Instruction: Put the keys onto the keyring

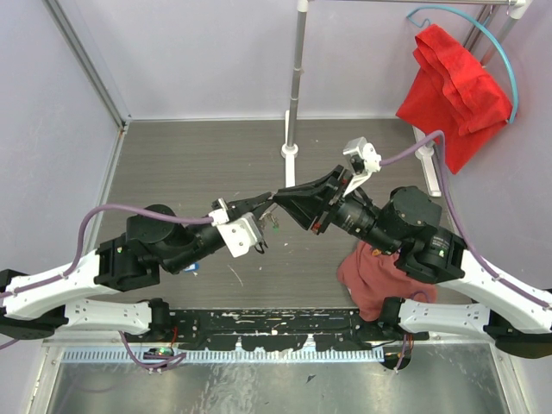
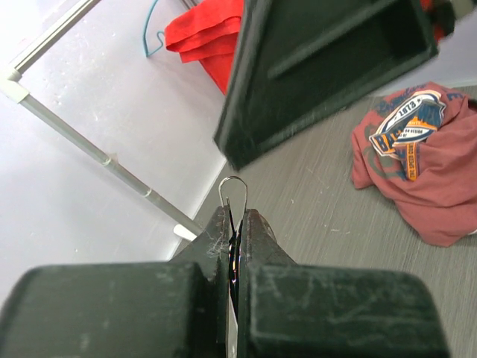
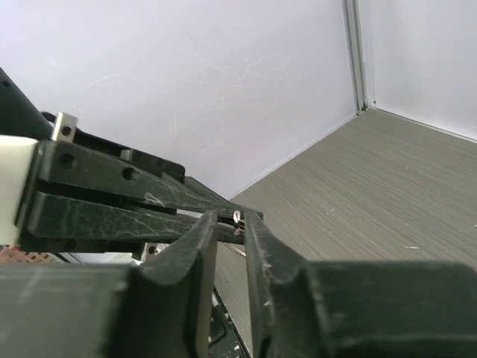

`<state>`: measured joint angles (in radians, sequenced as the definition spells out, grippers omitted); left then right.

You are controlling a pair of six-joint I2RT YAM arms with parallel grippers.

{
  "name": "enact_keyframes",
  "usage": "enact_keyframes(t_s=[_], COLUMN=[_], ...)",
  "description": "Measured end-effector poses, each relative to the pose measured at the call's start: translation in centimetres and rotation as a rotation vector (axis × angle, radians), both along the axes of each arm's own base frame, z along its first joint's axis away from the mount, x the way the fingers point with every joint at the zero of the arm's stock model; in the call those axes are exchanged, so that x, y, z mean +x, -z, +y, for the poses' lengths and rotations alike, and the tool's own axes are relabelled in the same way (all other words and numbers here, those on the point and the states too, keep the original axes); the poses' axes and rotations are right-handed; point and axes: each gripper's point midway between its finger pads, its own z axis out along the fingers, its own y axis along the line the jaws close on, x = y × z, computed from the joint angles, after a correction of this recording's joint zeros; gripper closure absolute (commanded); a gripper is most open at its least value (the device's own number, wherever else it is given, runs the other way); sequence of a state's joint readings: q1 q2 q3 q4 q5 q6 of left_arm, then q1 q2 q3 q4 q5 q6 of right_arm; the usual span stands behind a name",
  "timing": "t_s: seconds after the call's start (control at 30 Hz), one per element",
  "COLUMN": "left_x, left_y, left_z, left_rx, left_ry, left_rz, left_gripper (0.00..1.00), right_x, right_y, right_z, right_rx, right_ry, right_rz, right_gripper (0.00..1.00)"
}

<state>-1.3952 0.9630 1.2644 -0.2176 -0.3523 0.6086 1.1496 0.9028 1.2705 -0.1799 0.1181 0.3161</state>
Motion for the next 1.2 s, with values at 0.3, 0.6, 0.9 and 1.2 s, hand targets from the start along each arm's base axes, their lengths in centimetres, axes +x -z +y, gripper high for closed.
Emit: enact_keyframes(t_s=[0.3,0.6,0.9,1.2], left_x=[0.4,0.9,1.2,2.0], left_y=[1.5,2.7,2.9,3.7], left_z=[0.4,0.9,1.6,3.2], left_rx=[0.081,0.154,0.203,0.255], left_ry=[-0.028,-0.059,-0.089,-0.167], left_rz=[-0.009,-0.008,-0.005,0.011], left_gripper=[1.00,1.00,1.00,1.00], right_x=[0.5,1.8,4.3,14.3], right_y=[-1.6,-1.0,3.2,14.8], right_z=[-3.2,-3.4,-2.7,-5.8], right_rx=[0.039,-0.059,-0.275,-0.479], right_ry=[0.100,0.167,0.286,0.456], right_rz=[-0.007,0.021,0.152,0.484], right_gripper=[0.66,0.65,0.66,0.66])
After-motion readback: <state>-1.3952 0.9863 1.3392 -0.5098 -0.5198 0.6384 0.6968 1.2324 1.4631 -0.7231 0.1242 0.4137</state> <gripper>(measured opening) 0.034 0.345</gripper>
